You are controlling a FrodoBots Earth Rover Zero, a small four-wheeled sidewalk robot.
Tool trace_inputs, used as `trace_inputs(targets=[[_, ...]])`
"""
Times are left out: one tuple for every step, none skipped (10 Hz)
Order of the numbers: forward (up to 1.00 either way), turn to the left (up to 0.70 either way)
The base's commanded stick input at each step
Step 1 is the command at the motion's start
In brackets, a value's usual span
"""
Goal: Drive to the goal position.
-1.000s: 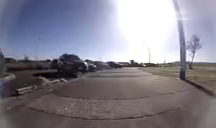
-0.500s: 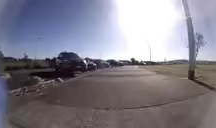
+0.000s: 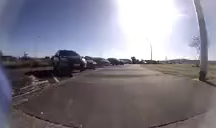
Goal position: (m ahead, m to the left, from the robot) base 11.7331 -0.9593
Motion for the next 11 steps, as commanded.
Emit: trace_inputs(targets=[[1.0,0.0],[1.0,0.0],[1.0,0.0],[1.0,0.0],[1.0,0.0],[1.0,0.0],[1.0,0.0],[1.0,0.0],[1.0,0.0],[1.0,0.0],[1.0,0.0]])
